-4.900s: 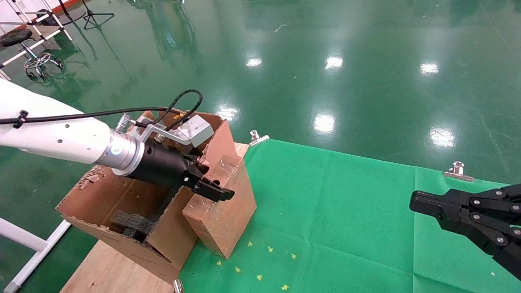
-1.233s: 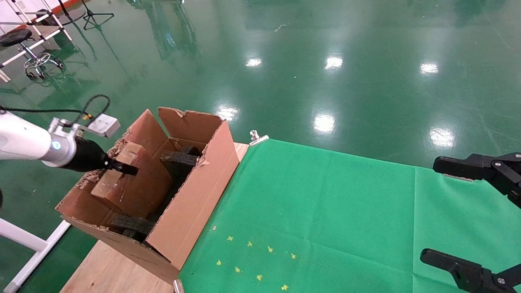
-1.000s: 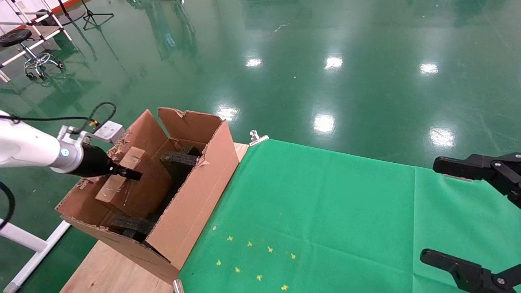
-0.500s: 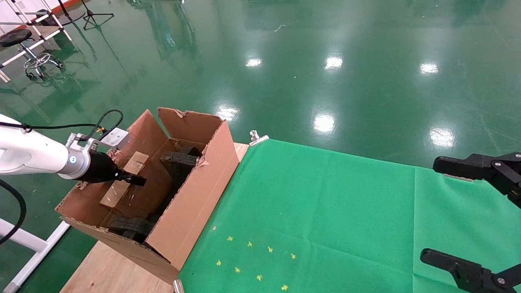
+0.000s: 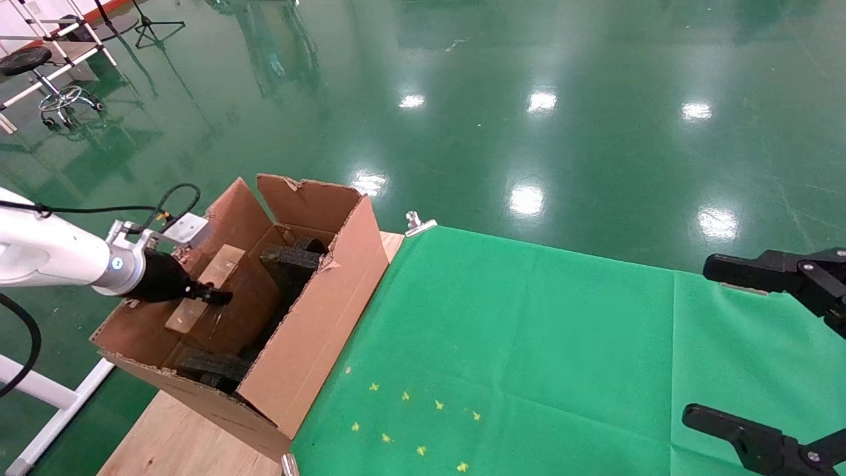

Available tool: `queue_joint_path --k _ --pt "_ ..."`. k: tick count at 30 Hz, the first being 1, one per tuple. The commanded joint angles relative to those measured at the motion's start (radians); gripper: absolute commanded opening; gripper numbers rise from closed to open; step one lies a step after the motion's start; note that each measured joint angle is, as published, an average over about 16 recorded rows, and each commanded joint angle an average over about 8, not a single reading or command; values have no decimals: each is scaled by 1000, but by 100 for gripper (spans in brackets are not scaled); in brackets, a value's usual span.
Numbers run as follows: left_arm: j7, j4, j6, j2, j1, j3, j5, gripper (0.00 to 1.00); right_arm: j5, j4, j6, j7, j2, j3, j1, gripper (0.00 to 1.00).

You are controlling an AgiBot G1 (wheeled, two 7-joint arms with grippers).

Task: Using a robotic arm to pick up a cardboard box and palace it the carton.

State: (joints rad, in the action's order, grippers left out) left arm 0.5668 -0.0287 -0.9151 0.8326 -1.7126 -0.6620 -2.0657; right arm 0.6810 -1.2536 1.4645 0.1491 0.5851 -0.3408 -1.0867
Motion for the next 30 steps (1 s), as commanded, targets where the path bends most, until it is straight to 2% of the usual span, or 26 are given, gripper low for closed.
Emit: queue_joint_path --k 1,12,22,30 --pt "1 1 -3 0 0 -1 -2 100 0 0 0 0 0 0 0 100" --pt "-46 -55 -29 -27 -42 19 27 100 0 0 0 0 0 0 0 100" --pt "-139 -215 -191 -109 -115 95 150 100 0 0 0 0 0 0 0 100" --pt "-139 -305 -264 -130 -139 96 158 100 0 0 0 0 0 0 0 100"
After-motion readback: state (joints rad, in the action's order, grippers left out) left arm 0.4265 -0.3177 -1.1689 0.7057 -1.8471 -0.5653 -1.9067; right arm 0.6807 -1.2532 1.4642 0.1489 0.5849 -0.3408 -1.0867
